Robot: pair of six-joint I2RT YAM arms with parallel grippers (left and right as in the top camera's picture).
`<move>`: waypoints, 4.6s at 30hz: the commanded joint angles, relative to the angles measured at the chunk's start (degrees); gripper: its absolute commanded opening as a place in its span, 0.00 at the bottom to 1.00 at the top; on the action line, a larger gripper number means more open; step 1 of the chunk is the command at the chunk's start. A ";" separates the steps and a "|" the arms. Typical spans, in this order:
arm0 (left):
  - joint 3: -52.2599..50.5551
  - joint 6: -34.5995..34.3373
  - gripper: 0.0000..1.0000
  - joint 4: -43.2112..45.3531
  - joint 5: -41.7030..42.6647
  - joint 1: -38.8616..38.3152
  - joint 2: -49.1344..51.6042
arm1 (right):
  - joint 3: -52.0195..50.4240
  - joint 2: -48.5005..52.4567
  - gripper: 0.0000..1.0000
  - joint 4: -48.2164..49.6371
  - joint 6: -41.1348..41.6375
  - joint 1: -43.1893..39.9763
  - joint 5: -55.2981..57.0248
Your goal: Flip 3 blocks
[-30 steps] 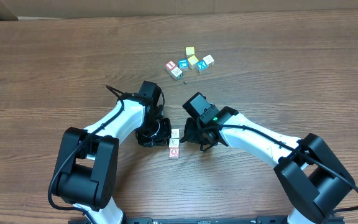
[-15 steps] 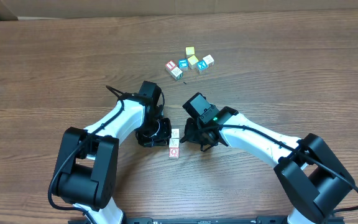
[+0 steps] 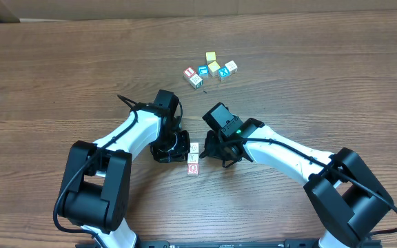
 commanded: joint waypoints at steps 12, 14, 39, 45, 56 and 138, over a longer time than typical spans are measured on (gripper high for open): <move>-0.35 -1.03 0.04 -0.02 1.03 -0.48 0.52 | 0.66 0.28 0.04 0.20 -0.46 0.33 -0.26; -0.35 -1.03 0.04 -0.04 1.03 -0.48 0.52 | 0.66 0.28 0.04 0.20 -0.46 0.33 -0.26; 0.79 -0.57 0.04 -1.46 -1.51 0.11 0.52 | 0.66 0.26 0.04 0.37 -0.46 0.33 -0.24; 2.58 -0.59 0.04 -0.74 -5.49 0.11 0.52 | 0.66 0.28 0.04 0.66 -0.46 0.31 -0.22; 2.62 -1.03 0.04 4.22 -5.55 -0.04 0.52 | 0.66 0.28 0.04 2.08 -0.46 0.31 2.58; 8.92 -0.94 0.04 -4.35 -11.43 7.23 -3.26 | 2.16 0.13 0.07 -4.02 -0.28 0.55 5.75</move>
